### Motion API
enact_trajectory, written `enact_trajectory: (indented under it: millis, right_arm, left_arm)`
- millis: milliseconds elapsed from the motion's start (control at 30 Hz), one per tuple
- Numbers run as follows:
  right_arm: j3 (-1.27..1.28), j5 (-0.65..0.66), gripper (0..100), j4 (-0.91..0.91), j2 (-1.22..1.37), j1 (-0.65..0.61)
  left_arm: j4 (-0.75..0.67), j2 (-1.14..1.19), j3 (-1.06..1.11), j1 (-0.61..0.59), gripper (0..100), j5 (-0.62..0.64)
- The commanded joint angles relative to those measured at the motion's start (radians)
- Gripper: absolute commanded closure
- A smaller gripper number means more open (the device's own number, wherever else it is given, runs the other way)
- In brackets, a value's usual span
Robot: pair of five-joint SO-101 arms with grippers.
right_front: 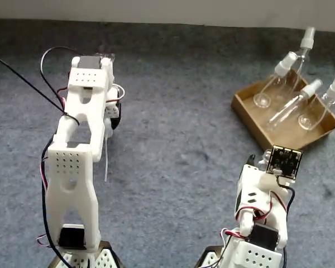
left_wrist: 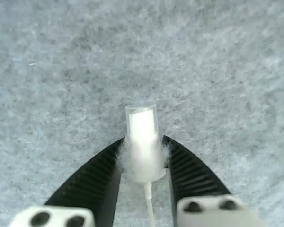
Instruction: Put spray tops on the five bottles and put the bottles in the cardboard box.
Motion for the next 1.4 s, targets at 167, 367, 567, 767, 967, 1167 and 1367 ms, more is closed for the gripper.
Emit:
enact_trajectory:
  millis: [167,367,567,767,967,1167,1367]
  right_arm:
    - [-0.016,0.0,89.9,-0.025,-0.012,0.005]
    - [-0.015,0.0,89.9,-0.025,-0.012,0.005]
    - [-0.015,0.0,89.9,-0.025,-0.012,0.005]
    - [-0.015,0.0,89.9,-0.025,-0.012,0.005]
    - [-0.015,0.0,89.9,-0.025,-0.012,0.005]
    - [-0.015,0.0,89.9,-0.025,-0.012,0.005]
    - [-0.015,0.0,89.9,-0.025,-0.012,0.005]
  left_arm:
    - [0.002,-0.082,0.094,0.007,97,-0.018]
    - [0.002,-0.084,0.133,0.01,97,-0.164]
    - [0.002,-0.084,0.136,0.01,97,-0.166]
    - [0.002,-0.084,0.137,0.013,97,-0.164]
    - [0.002,-0.09,0.133,0.008,97,-0.166]
    - [0.003,-0.119,0.136,-0.005,97,-0.166]
    - [0.005,-0.205,0.14,-0.004,97,-0.166]
